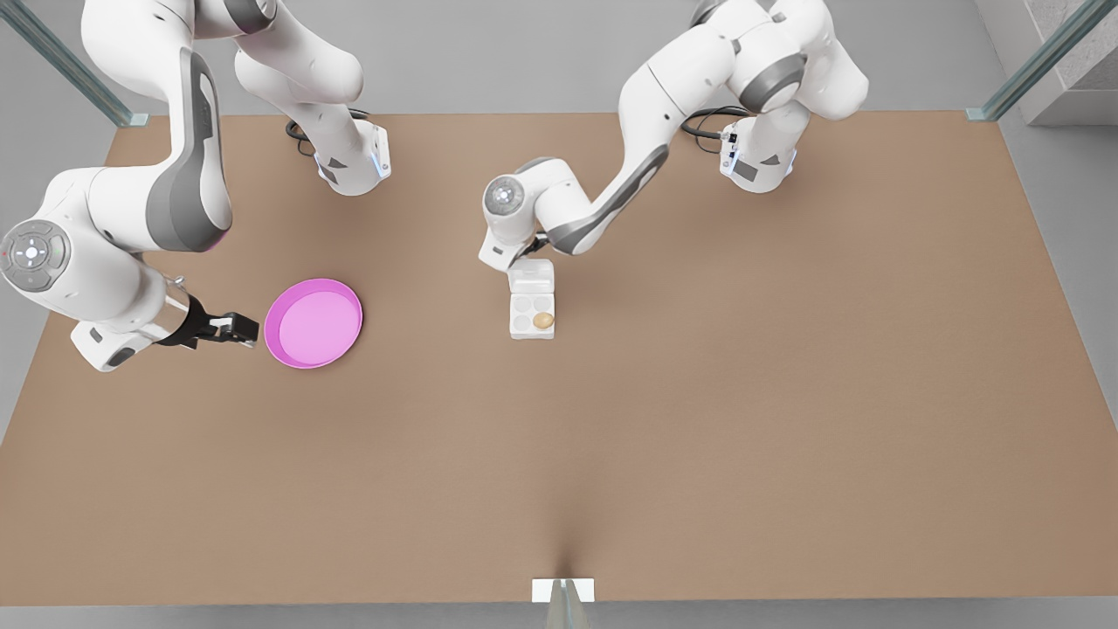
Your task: Pack egg into the box and close the box lid
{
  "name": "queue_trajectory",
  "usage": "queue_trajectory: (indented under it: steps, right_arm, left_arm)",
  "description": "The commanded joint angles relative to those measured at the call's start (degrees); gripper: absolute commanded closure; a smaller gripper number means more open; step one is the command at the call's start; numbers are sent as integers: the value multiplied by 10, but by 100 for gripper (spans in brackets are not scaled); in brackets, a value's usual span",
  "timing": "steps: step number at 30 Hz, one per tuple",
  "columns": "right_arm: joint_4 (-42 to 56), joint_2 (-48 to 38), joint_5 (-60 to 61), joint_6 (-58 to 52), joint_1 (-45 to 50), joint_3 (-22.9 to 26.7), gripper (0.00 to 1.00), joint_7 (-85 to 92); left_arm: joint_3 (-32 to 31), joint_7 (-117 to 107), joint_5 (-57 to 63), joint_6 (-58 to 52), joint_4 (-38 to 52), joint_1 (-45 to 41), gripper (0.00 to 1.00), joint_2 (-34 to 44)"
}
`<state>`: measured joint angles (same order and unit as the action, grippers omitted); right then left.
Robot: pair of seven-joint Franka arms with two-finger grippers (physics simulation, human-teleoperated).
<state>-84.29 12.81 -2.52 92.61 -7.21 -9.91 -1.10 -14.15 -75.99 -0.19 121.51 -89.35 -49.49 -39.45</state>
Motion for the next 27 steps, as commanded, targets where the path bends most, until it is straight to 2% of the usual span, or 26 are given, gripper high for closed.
queue_trajectory:
  steps: [1,7,13,22,23,25,27]
  right_arm:
    - [0,-1,1,0,0,0,0,15]
    - [11,20,0,13,-1,1,0,15]
    - [11,20,2,27,4,0,0,15]
    - [11,26,3,27,-3,4,0,43]
    - [10,26,3,27,-3,4,0,43]
    - [7,29,3,20,-28,4,0,50]
    - [9,32,4,21,-31,4,0,67]
  left_arm:
    - [0,-1,0,10,7,1,79,-4]
    - [2,0,0,11,52,6,79,-26]
    - [6,9,3,7,130,4,79,-79]
    - [7,58,12,1,165,2,79,-102]
    - [6,75,12,-86,161,6,79,-80]
    - [3,82,6,-360,154,4,79,-28]
    - [1,91,5,-559,135,8,79,34]
